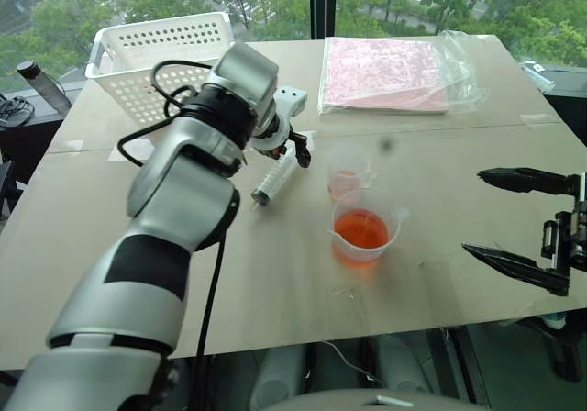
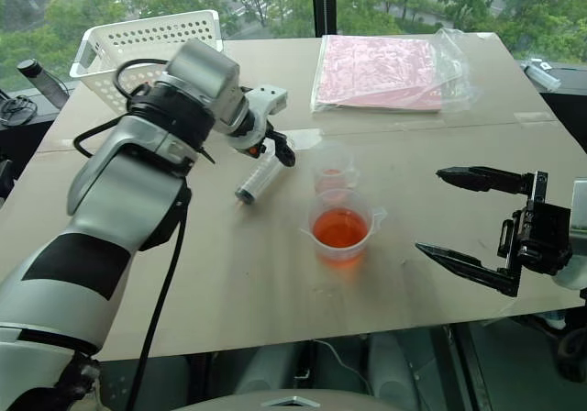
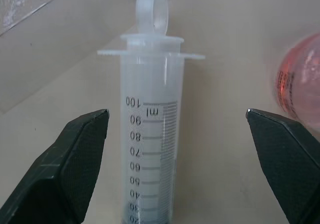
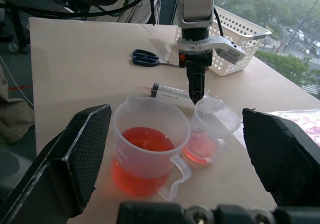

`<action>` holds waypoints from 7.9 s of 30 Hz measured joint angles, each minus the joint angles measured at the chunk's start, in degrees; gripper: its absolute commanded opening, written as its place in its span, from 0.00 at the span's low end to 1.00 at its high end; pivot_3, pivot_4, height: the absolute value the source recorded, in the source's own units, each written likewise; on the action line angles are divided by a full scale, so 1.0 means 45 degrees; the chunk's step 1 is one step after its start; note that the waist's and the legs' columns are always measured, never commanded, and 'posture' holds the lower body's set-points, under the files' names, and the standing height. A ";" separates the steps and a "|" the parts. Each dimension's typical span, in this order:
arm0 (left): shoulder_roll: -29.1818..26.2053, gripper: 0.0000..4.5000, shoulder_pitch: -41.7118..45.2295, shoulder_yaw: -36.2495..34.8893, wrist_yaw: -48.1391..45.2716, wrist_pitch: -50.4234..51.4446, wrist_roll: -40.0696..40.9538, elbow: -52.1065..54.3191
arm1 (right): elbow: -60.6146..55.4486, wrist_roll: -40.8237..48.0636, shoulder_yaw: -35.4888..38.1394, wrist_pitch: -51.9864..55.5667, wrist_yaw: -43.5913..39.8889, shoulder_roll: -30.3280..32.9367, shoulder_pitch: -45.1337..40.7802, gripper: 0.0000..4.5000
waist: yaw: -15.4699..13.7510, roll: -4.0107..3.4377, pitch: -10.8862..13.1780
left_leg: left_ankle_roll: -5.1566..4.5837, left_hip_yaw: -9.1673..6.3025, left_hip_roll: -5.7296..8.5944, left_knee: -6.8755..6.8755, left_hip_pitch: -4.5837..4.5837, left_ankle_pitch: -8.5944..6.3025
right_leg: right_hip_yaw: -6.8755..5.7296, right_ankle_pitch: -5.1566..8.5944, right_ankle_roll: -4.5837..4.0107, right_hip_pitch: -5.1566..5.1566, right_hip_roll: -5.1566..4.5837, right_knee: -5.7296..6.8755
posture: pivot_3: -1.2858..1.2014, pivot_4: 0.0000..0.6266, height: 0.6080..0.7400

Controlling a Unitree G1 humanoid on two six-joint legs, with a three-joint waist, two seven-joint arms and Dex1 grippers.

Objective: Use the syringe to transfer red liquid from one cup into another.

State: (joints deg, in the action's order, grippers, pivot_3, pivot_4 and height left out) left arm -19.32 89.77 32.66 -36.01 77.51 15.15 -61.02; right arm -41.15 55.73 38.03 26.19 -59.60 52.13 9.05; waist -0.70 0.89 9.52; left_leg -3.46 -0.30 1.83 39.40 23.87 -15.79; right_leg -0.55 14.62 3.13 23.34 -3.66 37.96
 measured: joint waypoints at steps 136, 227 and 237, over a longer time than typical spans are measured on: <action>0.0437 0.32 -1.3232 -0.4567 -0.8410 -1.3926 0.2666 1.3945 | -0.2367 0.7954 -0.5250 0.3588 1.3879 0.3626 -0.5235 0.13 | -0.0031 -0.0057 -0.0027 | -0.0110 -0.0053 -0.0021 0.0149 -0.0021 -0.0068 | -0.0065 -0.0007 -0.0004 -0.0124 -0.0094 -0.0031 | 0.52 0.24 1.00; -0.0253 0.32 -1.2840 -0.4590 -0.8848 -1.2822 0.3435 1.4161 | -0.0063 0.5126 -0.5775 0.4118 0.7469 0.0020 -0.6227 0.02 | -0.0031 -0.0070 -0.0011 | -0.0137 -0.0064 -0.0021 0.0142 -0.0010 -0.0087 | -0.0072 -0.0007 -0.0004 -0.0119 -0.0104 -0.0054 | 0.52 0.24 1.00; -0.0240 0.32 -1.2840 -0.4591 -0.8846 -1.2880 0.3409 1.4027 | -0.0068 0.4902 -0.5758 0.4113 0.7281 -0.0004 -0.6272 0.17 | -0.0031 -0.0071 -0.0011 | -0.0138 -0.0063 -0.0022 0.0138 -0.0010 -0.0088 | -0.0071 -0.0007 -0.0004 -0.0117 -0.0105 -0.0057 | 0.52 0.24 1.00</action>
State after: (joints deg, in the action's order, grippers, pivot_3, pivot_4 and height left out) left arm -20.40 31.99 12.00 -75.82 19.55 30.49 2.11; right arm -41.46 77.79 12.12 44.70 -26.84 52.11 -19.18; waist -0.84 0.57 9.47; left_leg -4.08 -0.58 1.74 40.02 23.82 -16.19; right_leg -0.87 14.59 3.11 22.81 -4.13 37.71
